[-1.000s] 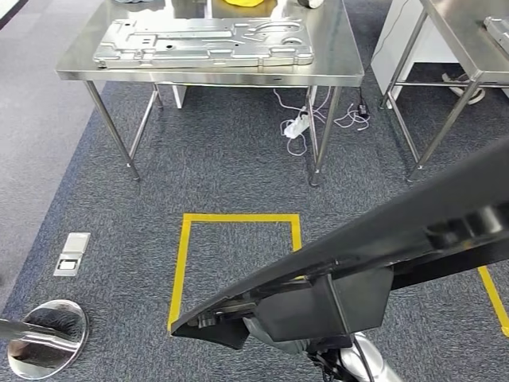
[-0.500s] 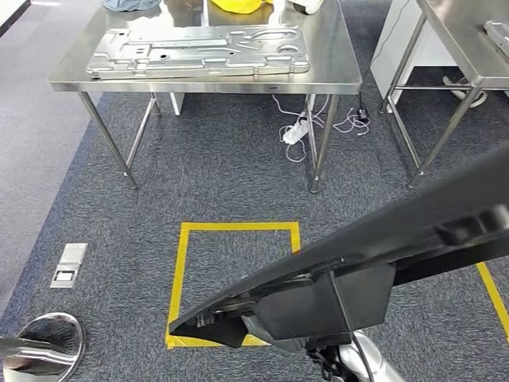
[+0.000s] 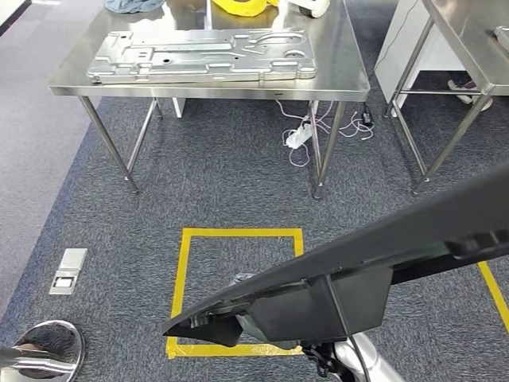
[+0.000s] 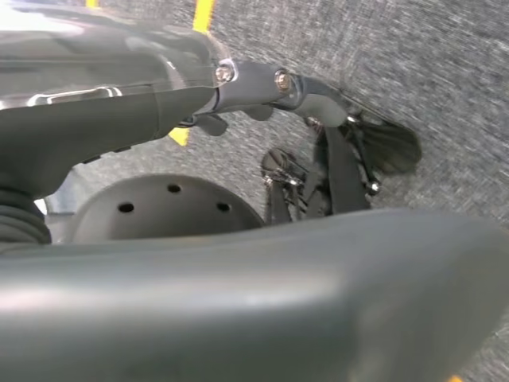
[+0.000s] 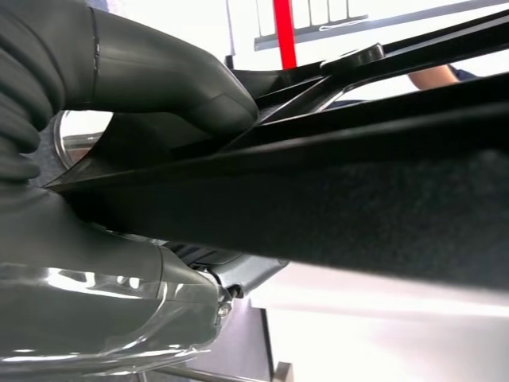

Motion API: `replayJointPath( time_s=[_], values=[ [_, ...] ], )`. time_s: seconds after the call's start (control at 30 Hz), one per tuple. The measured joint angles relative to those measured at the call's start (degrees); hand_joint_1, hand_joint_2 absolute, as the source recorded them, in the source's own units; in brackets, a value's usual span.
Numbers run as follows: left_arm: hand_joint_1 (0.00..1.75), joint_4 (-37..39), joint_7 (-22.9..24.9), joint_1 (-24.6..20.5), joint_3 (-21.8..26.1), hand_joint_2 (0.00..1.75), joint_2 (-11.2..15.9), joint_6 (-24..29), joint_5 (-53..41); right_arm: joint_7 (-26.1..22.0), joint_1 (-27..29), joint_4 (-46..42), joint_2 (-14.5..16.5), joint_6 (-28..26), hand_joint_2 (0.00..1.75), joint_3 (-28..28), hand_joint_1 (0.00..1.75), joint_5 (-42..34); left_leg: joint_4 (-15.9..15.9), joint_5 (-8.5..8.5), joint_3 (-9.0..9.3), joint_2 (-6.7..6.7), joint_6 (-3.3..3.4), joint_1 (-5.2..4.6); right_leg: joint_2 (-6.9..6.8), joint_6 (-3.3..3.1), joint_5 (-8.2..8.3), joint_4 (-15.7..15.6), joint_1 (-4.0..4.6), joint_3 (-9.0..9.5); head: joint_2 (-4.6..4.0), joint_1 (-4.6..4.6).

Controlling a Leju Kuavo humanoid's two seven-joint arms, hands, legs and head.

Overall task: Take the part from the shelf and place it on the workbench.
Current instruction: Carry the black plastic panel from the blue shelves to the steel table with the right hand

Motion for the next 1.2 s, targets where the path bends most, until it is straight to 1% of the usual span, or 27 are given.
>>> replayJointPath(
  time_s=[0.07, 0.1, 0.17, 0.2, 0.23, 0.27, 0.3, 0.33, 0.37, 0.4, 0.5, 0.57, 0.6, 0.67, 0.7, 0.73, 0.77, 0.83, 0.87, 0.9, 0.97, 1.03, 1.07, 1.1, 1.13, 1.17, 1.2],
  values=[
    [0.00, 0.0, 0.0, 0.1, 0.0, 1.75, 0.0, 0.1, -0.1, 0.0, 0.1, -0.1, 0.0, -0.1, 1.75, 0.0, 1.75, 0.0, -1.3, -0.11, 1.12, 0.07, 0.36, 0.39, -0.03, 0.38, -1.37, 2.3, 0.11, -0.75, 0.00, 0.04],
    [0.00, 0.0, 0.0, 0.1, 0.0, 1.75, 0.0, 0.1, -0.1, 0.0, 0.2, -0.1, 0.0, -0.2, 1.75, 0.0, 1.75, 0.0, -1.7, -0.19, 1.68, 0.10, 0.55, 0.52, 0.00, 0.44, -2.62, 5.2, 0.08, -2.18, 0.00, 0.05],
    [0.00, 0.0, 0.1, 0.1, 0.0, 1.75, 0.0, 0.1, -0.2, 0.0, 0.5, -0.1, -0.1, -0.3, 1.75, 0.1, 1.75, 0.0, -1.8, -0.70, 2.42, 0.09, 0.82, 0.55, 0.03, 0.62, -4.86, 12.4, 0.10, -6.66, 0.00, 0.07],
    [0.00, 0.0, 0.1, 0.1, 0.0, 1.75, 0.0, 0.1, -0.3, 0.0, 0.8, 0.0, -0.1, -0.4, 1.75, 0.1, 1.75, 0.0, -1.8, -1.06, 2.83, 0.08, 0.83, 0.55, 0.03, 0.70, -4.80, 14.7, 0.10, -8.47, 0.00, 0.08],
    [0.00, 0.0, 0.1, 0.2, 0.0, 1.75, 0.0, 0.1, -0.4, 0.0, 0.9, 0.0, -0.1, -0.4, 1.75, 0.2, 1.75, 0.0, -1.8, -1.47, 3.37, 0.06, 0.73, 0.55, 0.02, 0.75, -3.54, 15.0, 0.10, -9.36, 0.00, 0.08],
    [0.00, 0.0, 0.1, 0.2, 0.0, 1.75, 0.0, 0.1, -0.5, 0.0, 1.0, 0.0, -0.1, -0.4, 1.75, 0.2, 1.75, 0.0, -1.8, -1.95, 4.04, 0.04, 0.59, 0.56, 0.01, 0.75, -1.14, 12.9, 0.10, -9.17, 0.00, 0.09],
    [0.00, 0.0, 0.1, 0.3, 0.0, 1.75, 0.0, 0.1, -0.5, 0.0, 1.0, 0.0, -0.1, -0.5, 1.75, 0.3, 1.75, 0.0, -1.8, -2.47, 4.73, 0.04, 0.39, 0.56, -0.01, 0.65, 1.74, 9.3, 0.10, -8.21, 0.00, 0.09],
    [0.00, 0.0, 0.1, 0.3, 0.0, 1.75, 0.0, 0.1, -0.5, 0.0, 1.0, 0.1, -0.1, -0.5, 1.75, 0.3, 1.75, 0.0, -1.8, -2.96, 5.26, 0.03, 0.14, 0.50, -0.03, 0.49, 3.91, 6.1, 0.18, -7.13, 0.00, 0.07],
    [0.00, 0.0, 0.1, 0.2, 0.0, 1.75, 0.0, 0.1, -0.5, 0.0, 1.0, 0.1, -0.1, -0.5, 1.75, 0.3, 1.75, 0.0, -1.7, -3.35, 5.52, 0.03, -0.12, 0.44, -0.03, 0.24, 5.02, 3.3, 0.25, -6.14, 0.00, 0.08],
    [0.00, 0.0, 0.1, 0.1, 0.1, 1.75, 0.0, 0.0, -0.4, 0.1, 1.0, 0.1, -0.1, -0.5, 1.75, 0.4, 1.75, 0.0, -1.7, -3.61, 5.54, 0.03, -0.35, 0.39, 0.00, -0.05, 5.19, 1.9, 0.36, -5.67, 0.00, 0.07],
    [0.00, 0.0, -0.1, -0.1, 0.1, 1.75, 0.0, 0.0, 0.1, 0.1, 1.0, 0.0, 0.0, -0.5, 1.75, 0.4, 1.75, 0.0, -1.8, -4.06, 5.65, 0.09, -1.08, 0.39, 0.17, -0.97, 4.19, 1.0, 0.39, -5.23, 0.00, 0.11],
    [0.00, 0.0, -0.4, -0.2, 0.2, 1.75, 0.1, 0.0, 0.4, 0.1, 0.9, 0.0, 0.2, -0.5, 1.75, 0.5, 1.75, 0.0, 0.4, -5.28, 4.97, 0.11, -1.71, 0.39, 0.01, -1.65, 3.76, 0.7, 0.04, -4.46, 0.00, 0.06],
    [0.00, 0.0, -0.5, -0.2, 0.2, 1.75, 0.1, 0.0, 0.4, 0.0, 0.9, 0.0, 0.4, -0.5, 1.75, 0.5, 1.75, 0.0, 3.1, -6.45, 3.56, 0.11, -2.00, 0.46, -0.11, -1.91, 3.48, 0.7, -0.10, -4.02, 0.00, 0.03],
    [0.00, 0.0, -0.7, -0.1, 0.2, 1.75, 0.1, 0.1, 0.4, 0.0, 0.9, 0.0, 0.5, -0.5, 1.75, 0.6, 1.75, 0.0, 10.5, -8.86, -1.02, 0.10, -2.40, 0.65, -0.20, -2.16, 2.83, 0.7, -0.11, -3.38, 0.00, -0.02],
    [0.00, 0.0, -0.7, -0.1, 0.2, 1.75, 0.1, 0.1, 0.4, 0.0, 1.0, 0.0, 0.6, -0.5, 1.75, 0.6, 1.75, 0.0, 13.3, -9.14, -3.07, 0.10, -2.48, 0.70, -0.16, -2.15, 2.50, 0.7, -0.10, -3.01, 0.00, -0.02],
    [0.00, 0.0, -0.7, 0.1, 0.2, 1.75, 0.1, 0.2, 0.4, 0.0, 1.2, 0.0, 0.6, -0.5, 1.75, 0.7, 1.75, -0.1, 14.2, -8.25, -4.28, 0.10, -2.47, 0.71, -0.08, -2.11, 2.13, 0.7, -0.09, -2.53, 0.00, -0.02],
    [0.00, 0.0, -0.7, 0.2, 0.2, 1.75, 0.1, 0.2, 0.4, 0.0, 1.4, 0.1, 0.6, -0.6, 1.75, 0.7, 1.75, -0.1, 12.9, -6.18, -4.40, 0.10, -2.35, 0.70, 0.00, -2.04, 1.72, 0.7, -0.09, -1.91, 0.00, -0.02],
    [0.00, 0.0, -0.7, 0.2, 0.2, 1.75, 0.1, 0.3, 0.3, -0.1, 1.7, 0.1, 0.6, -0.6, 1.75, 0.7, 1.75, -0.2, 6.5, -0.86, -2.59, 0.09, -1.83, 0.58, 0.11, -1.79, 0.79, 0.5, -0.11, -0.55, 0.00, -0.01],
    [0.00, 0.0, -0.7, 0.2, 0.3, 1.75, 0.2, 0.3, 0.3, -0.2, 1.7, 0.0, 0.6, -0.6, 1.75, 0.7, 1.75, -0.2, 3.8, 0.86, -1.60, 0.07, -1.50, 0.38, 0.16, -1.56, 0.40, 0.5, -0.07, -0.05, 0.00, 0.01],
    [0.00, 0.0, -0.7, 0.2, 0.3, 1.75, 0.2, 0.3, 0.2, -0.3, 1.8, 0.0, 0.6, -0.7, 1.75, 0.7, 1.75, -0.2, 2.1, 1.49, -0.92, 0.07, -1.15, 0.15, 0.18, -1.27, 0.13, 0.4, -0.07, 0.22, 0.00, -0.01],
    [0.00, 0.0, -0.8, 0.1, 0.3, 1.75, 0.3, 0.3, 0.1, -0.3, 2.1, 0.0, 0.5, -0.7, 1.75, 0.7, 1.75, -0.3, 0.8, 0.62, -0.36, 0.07, -0.46, -0.22, 0.15, -0.58, -0.06, 0.0, -0.06, 0.32, 0.00, -0.08],
    [0.00, 0.0, -0.9, 0.1, 0.3, 1.75, 0.3, 0.3, 0.0, -0.7, 2.5, -0.3, 0.5, -0.9, 1.75, 0.7, 1.75, -0.3, -0.7, -0.04, 0.53, 0.12, 0.06, 0.10, 0.03, 0.02, -0.44, -0.2, -0.02, 0.58, 0.00, -0.11],
    [0.00, 0.0, -1.0, 0.2, 0.2, 1.75, 0.3, 0.3, 0.0, -0.9, 2.6, -0.4, 0.5, -1.0, 1.75, 0.7, 1.75, -0.3, -1.4, -0.14, 1.14, 0.14, 0.24, 0.30, 0.00, 0.20, -1.00, 0.7, 0.05, 0.30, 0.00, -0.06],
    [0.00, 0.0, -1.2, 0.2, 0.2, 1.75, 0.3, 0.3, 0.0, -1.3, 2.7, -0.5, 0.5, -1.1, 1.75, 0.6, 1.75, -0.3, -1.9, -0.22, 1.75, 0.16, 0.41, 0.48, 0.00, 0.33, -1.98, 2.9, 0.09, -0.69, 0.00, -0.02],
    [0.00, 0.0, -1.3, 0.2, 0.2, 1.75, 0.3, 0.4, -0.1, -1.7, 2.9, -0.5, 0.4, -1.2, 1.75, 0.6, 1.75, -0.2, -2.1, -0.44, 2.24, 0.16, 0.56, 0.48, 0.03, 0.38, -3.17, 6.1, 0.11, -2.49, 0.00, 0.01],
    [0.00, 0.0, -1.5, 0.2, 0.2, 1.75, 0.3, 0.4, -0.3, -1.9, 3.2, -0.5, 0.3, -1.2, 1.75, 0.6, 1.75, -0.2, -2.1, -0.76, 2.66, 0.15, 0.68, 0.47, 0.04, 0.44, -4.33, 9.9, 0.10, -4.88, 0.00, 0.04],
    [0.00, 0.0, -1.7, 0.2, 0.2, 1.75, 0.3, 0.5, -0.4, -2.2, 3.6, -0.5, 0.3, -1.2, 1.75, 0.6, 1.75, -0.2, -2.1, -1.16, 3.13, 0.13, 0.71, 0.47, 0.03, 0.53, -4.80, 13.1, 0.10, -7.13, 0.00, 0.04]
  ],
)
